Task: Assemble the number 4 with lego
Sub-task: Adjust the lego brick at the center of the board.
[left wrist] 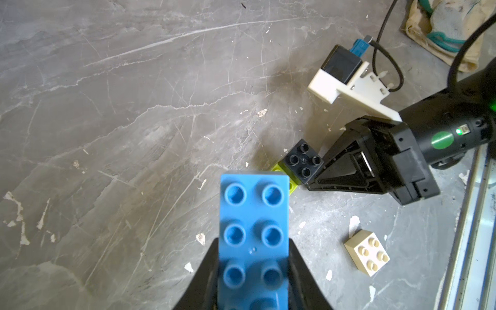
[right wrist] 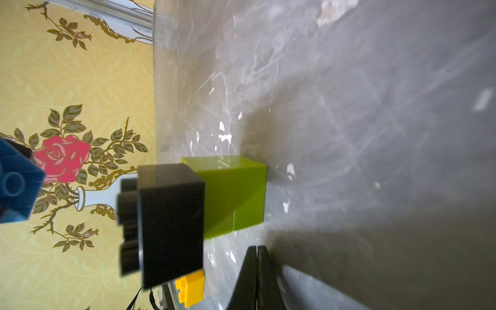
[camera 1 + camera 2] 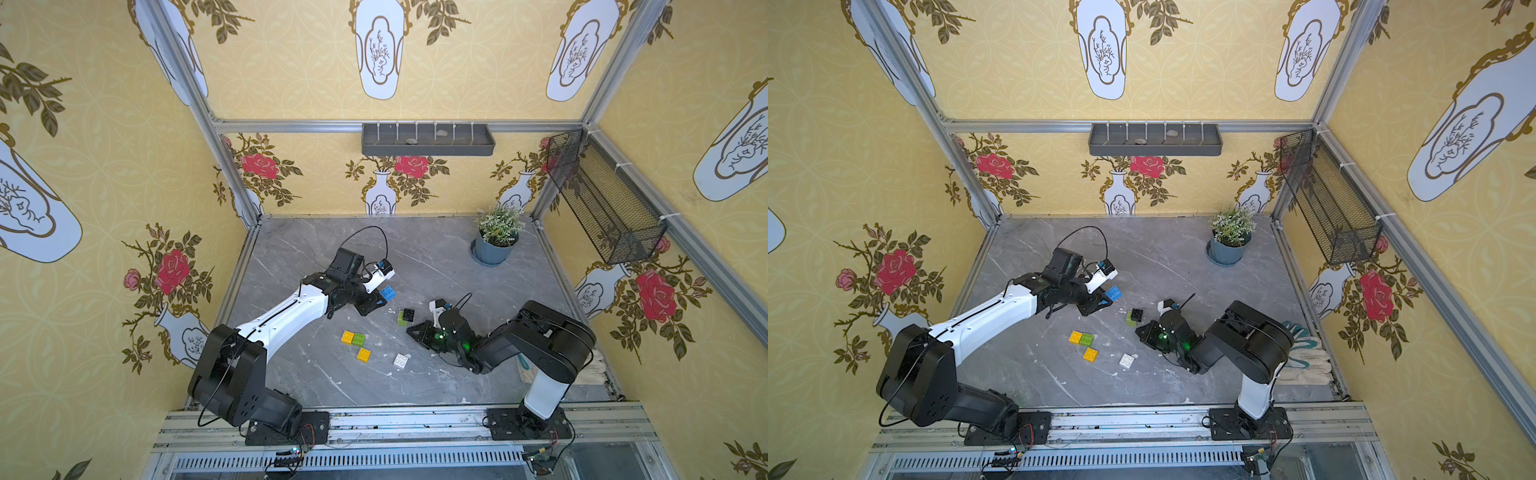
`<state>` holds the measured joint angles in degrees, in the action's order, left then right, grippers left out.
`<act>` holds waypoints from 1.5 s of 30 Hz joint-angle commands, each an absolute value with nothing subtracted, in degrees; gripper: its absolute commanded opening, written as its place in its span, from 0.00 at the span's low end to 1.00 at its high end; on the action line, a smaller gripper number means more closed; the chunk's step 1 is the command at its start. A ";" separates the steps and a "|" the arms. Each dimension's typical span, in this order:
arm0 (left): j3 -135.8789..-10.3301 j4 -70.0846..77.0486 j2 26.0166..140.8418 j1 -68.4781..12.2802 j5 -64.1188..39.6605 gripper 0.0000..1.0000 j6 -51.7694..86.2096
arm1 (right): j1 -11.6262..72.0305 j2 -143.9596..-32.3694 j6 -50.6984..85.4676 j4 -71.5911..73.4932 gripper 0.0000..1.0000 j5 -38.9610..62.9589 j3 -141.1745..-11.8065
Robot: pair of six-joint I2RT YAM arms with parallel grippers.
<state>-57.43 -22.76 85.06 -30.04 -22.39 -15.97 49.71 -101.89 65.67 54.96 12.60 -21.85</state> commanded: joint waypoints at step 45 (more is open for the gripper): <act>-55.81 -20.39 87.80 -30.92 -21.99 0.00 -15.03 | 49.33 -88.22 55.95 23.33 0.00 12.53 -33.53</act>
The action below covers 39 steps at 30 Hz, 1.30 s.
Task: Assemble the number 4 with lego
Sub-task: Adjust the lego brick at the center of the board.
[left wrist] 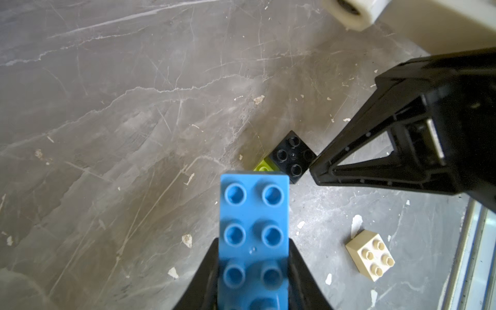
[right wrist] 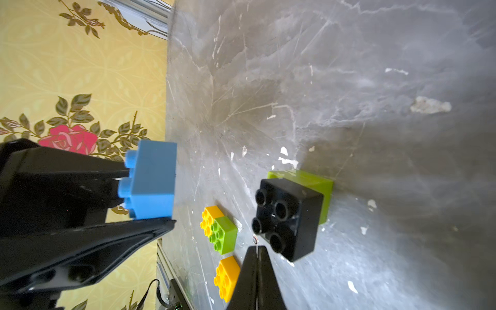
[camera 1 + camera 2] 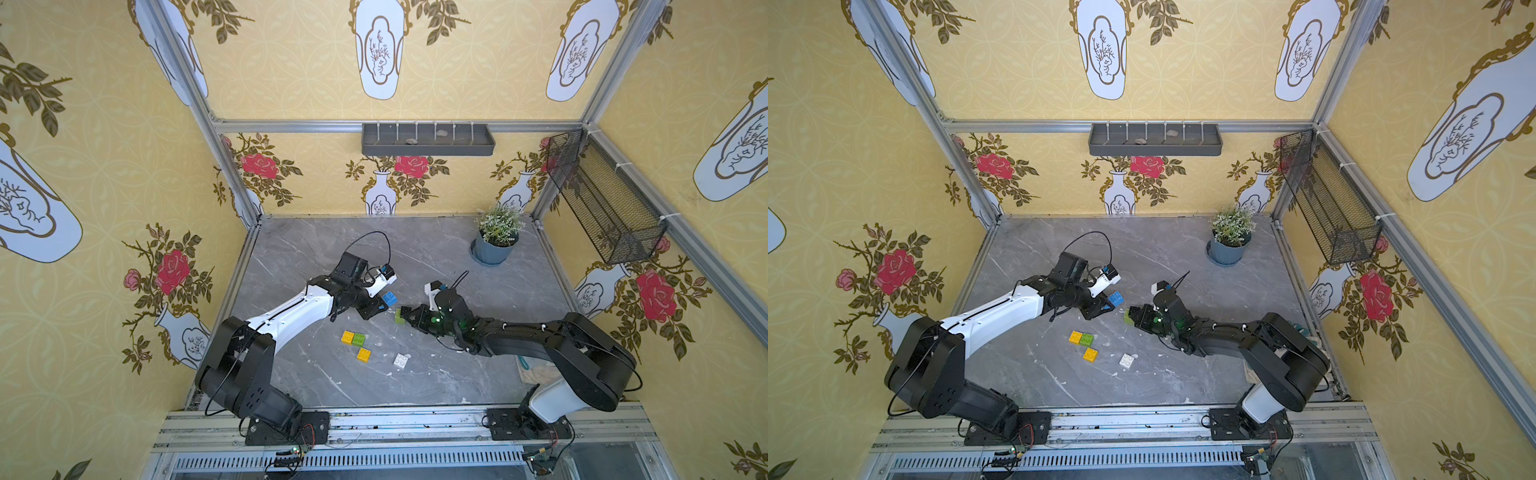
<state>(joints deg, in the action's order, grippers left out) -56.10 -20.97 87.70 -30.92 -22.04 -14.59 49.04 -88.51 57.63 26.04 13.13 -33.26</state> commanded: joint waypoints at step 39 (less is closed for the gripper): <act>-52.62 -16.35 89.57 -35.99 -14.19 0.00 -20.65 | 43.29 -89.41 48.46 13.98 0.00 15.84 -39.86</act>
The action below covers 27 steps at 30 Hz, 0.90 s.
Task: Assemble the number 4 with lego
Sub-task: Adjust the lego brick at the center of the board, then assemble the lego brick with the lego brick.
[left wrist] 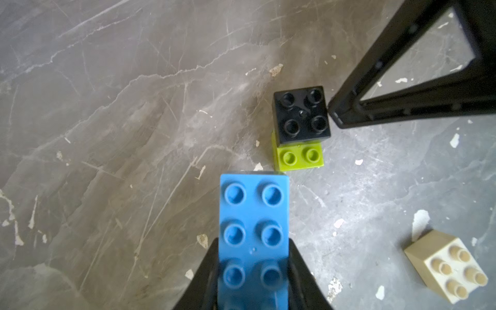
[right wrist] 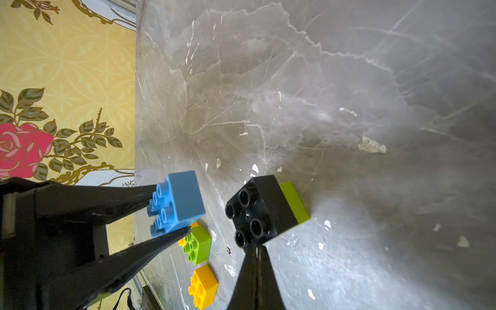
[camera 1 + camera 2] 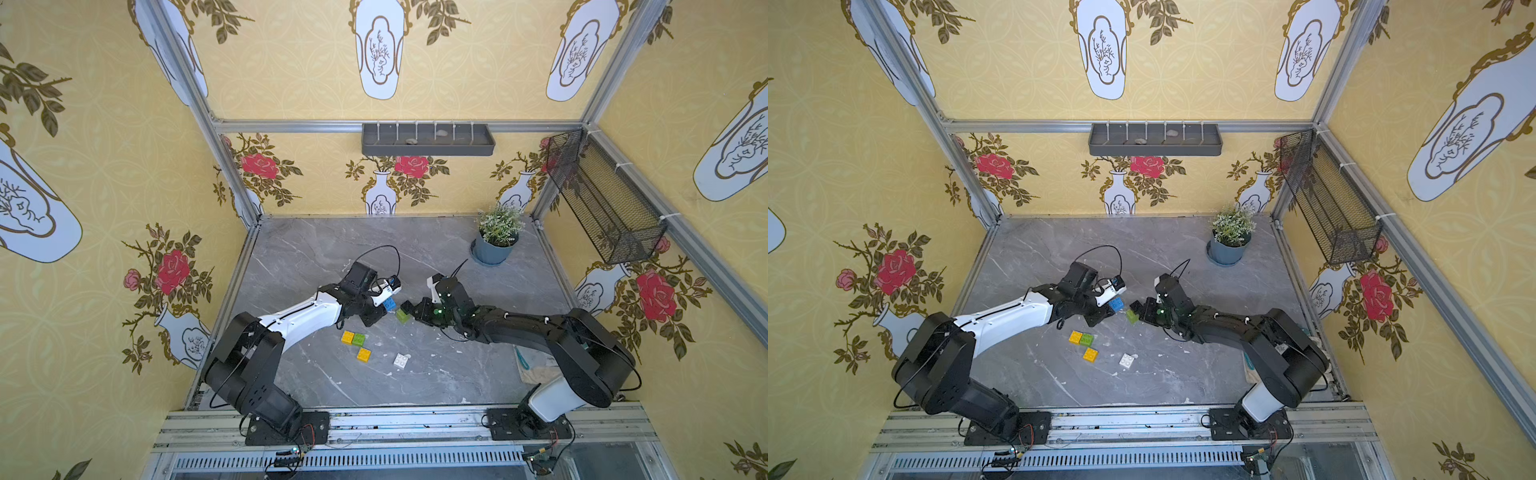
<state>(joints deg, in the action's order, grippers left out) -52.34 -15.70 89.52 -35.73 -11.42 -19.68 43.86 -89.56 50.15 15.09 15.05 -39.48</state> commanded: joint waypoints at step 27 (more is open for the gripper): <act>-55.99 -21.24 92.32 -38.94 -12.33 0.00 -1.12 | 40.73 -85.64 40.79 4.26 0.98 21.19 -44.22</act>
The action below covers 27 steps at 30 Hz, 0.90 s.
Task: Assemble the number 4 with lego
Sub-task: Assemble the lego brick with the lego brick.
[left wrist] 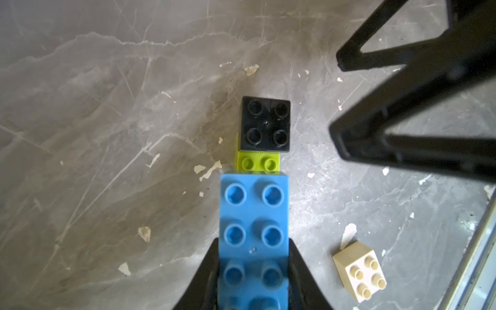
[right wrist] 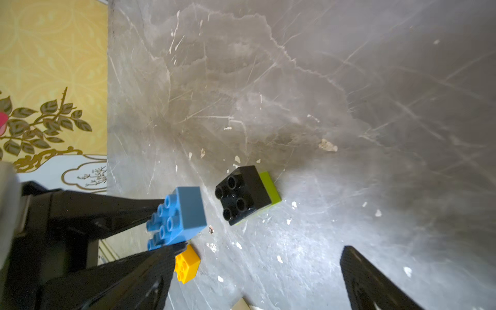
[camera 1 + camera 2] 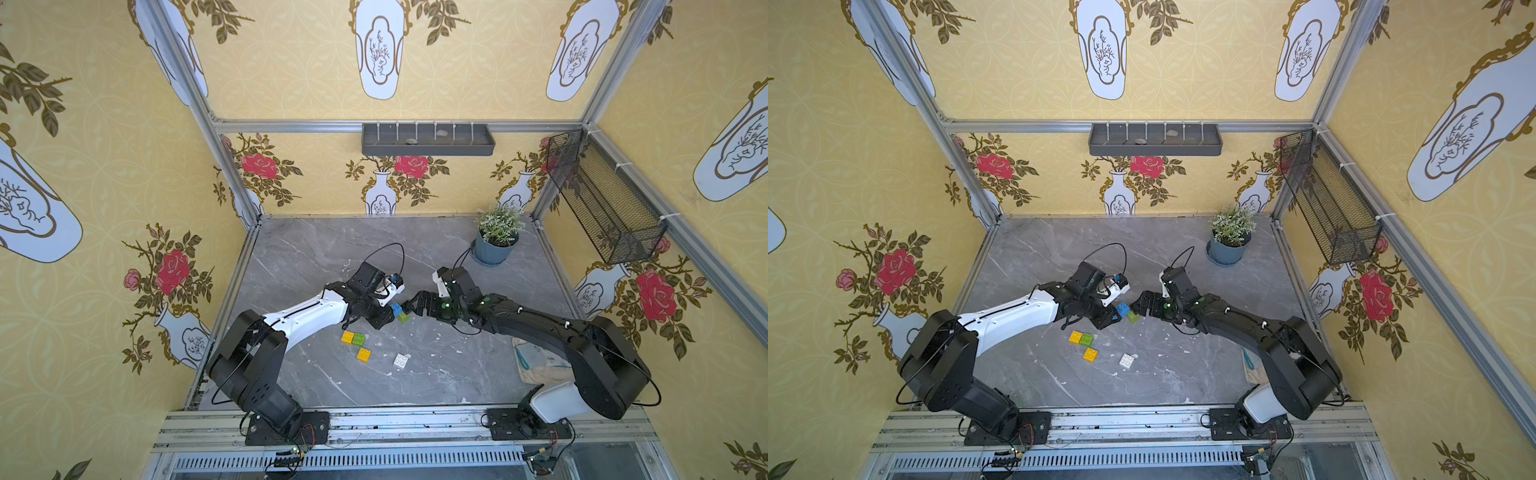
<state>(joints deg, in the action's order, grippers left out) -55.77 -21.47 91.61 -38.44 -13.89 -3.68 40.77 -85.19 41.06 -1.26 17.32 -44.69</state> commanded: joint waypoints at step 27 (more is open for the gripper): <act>-53.61 -16.45 93.33 -42.71 -9.93 0.00 3.25 | 38.95 -92.17 44.30 15.03 0.97 25.76 -41.83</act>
<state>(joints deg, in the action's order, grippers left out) -53.74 -16.80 92.75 -42.65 -9.47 3.05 39.00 -91.79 43.72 12.14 25.02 -41.74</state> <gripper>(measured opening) 0.331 0.975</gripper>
